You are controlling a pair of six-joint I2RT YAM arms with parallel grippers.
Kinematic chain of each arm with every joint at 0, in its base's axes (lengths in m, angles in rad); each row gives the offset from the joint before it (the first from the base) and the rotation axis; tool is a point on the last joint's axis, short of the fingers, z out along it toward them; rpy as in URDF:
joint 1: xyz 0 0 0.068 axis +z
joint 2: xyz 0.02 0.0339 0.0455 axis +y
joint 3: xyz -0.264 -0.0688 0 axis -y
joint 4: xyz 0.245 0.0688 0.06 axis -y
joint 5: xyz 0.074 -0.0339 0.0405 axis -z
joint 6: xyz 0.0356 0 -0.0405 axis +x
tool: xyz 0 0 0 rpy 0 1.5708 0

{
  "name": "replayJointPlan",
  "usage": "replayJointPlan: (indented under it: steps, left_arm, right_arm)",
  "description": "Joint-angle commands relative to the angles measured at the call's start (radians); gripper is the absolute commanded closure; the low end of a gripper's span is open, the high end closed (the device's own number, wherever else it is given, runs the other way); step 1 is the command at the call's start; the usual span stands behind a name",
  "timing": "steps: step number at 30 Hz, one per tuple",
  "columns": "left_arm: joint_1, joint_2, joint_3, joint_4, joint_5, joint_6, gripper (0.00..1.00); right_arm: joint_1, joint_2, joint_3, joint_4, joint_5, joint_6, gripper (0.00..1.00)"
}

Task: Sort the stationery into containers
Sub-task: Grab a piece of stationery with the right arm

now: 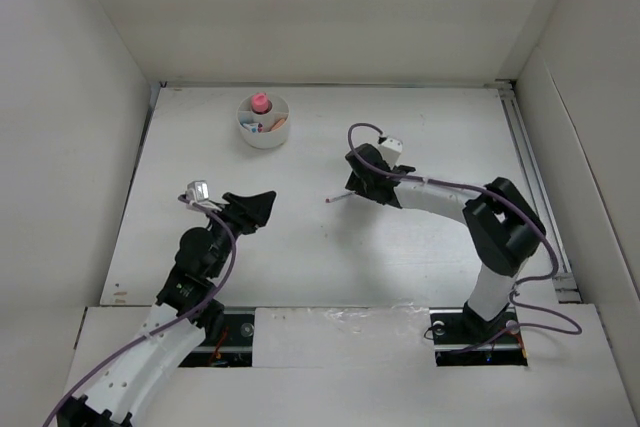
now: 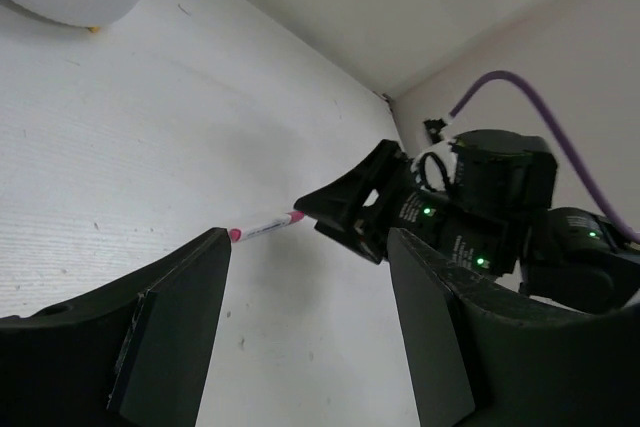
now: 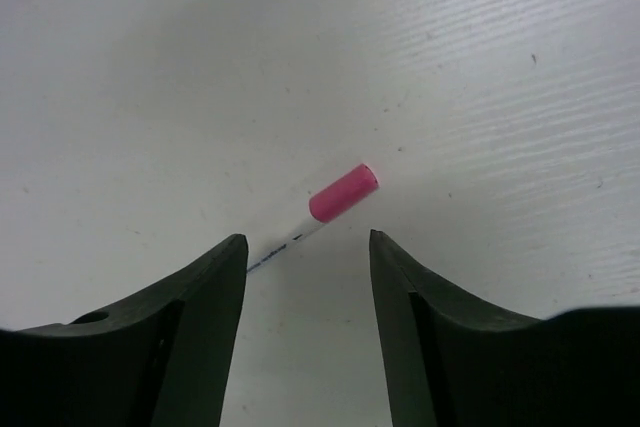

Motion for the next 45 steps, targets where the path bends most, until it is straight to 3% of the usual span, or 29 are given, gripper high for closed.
replayJointPlan:
  steps: [1, 10, 16, 21, 27, 35, 40, 45]
  left_arm:
    - [0.002, -0.046, 0.007, 0.022, -0.004, 0.018, 0.4]
    - [0.002, -0.088, 0.036, -0.053, -0.057, 0.038, 0.39]
    - [0.002, -0.187, 0.092, -0.168, -0.172, 0.047, 0.39]
    - [0.002, -0.302, 0.051, -0.159, -0.197, 0.014, 0.37]
    - [0.002, -0.31, 0.051, -0.161, -0.208, 0.014, 0.36]
    - [0.002, -0.218, 0.051, -0.127, -0.163, 0.004, 0.36]
    - [0.002, -0.209, 0.04, -0.109, -0.154, 0.004, 0.36]
    - [0.002, -0.218, 0.04, -0.123, -0.165, 0.004, 0.36]
  right_arm:
    - [0.009, 0.027, 0.059, -0.044, -0.041, 0.049, 0.41]
    - [-0.029, 0.077, 0.088, -0.044, -0.085, 0.101, 0.38]
    - [-0.074, 0.126, 0.117, -0.036, -0.089, 0.11, 0.41]
    - [-0.092, 0.147, 0.129, -0.036, -0.101, 0.101, 0.42]
    - [-0.111, 0.198, 0.203, -0.056, -0.124, 0.066, 0.6]
    - [-0.111, 0.23, 0.214, -0.006, -0.171, 0.046, 1.0]
    - [-0.089, 0.155, 0.236, 0.074, -0.153, 0.003, 1.0]
    - [-0.036, 0.097, 0.363, 0.134, -0.093, -0.063, 1.0]
